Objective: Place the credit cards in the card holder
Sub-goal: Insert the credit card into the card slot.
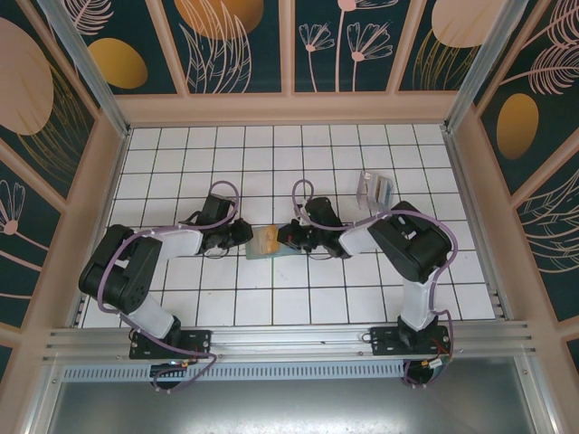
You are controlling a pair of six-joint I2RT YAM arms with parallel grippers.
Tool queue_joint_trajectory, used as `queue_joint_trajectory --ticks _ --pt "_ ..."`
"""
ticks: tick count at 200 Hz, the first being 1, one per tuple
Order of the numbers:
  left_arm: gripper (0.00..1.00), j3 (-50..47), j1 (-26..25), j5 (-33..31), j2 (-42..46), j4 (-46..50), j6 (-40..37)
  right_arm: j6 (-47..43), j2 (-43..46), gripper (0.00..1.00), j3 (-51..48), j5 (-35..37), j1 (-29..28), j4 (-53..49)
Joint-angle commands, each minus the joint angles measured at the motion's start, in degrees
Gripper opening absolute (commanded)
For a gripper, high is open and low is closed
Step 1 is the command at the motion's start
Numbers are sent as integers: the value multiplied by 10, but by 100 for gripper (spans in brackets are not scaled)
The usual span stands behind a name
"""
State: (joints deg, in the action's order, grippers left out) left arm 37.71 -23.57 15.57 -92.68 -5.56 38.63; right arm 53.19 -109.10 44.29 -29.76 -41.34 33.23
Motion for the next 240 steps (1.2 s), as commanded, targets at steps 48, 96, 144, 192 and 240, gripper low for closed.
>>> queue_joint_trajectory --ticks 48,96,144,192,240 --pt "31 -10 1 21 -13 9 10 -2 2 3 29 49 -26 -32" --pt "34 -13 7 15 2 16 14 -42 27 16 47 83 -30 -100" --pt "32 -17 11 25 -3 6 26 -58 25 25 60 92 -39 -123" --pt "32 -22 12 35 -3 -4 30 -73 27 27 74 113 -48 -151" --pt "32 -34 12 91 -7 -56 58 -73 18 34 90 111 -61 -150"
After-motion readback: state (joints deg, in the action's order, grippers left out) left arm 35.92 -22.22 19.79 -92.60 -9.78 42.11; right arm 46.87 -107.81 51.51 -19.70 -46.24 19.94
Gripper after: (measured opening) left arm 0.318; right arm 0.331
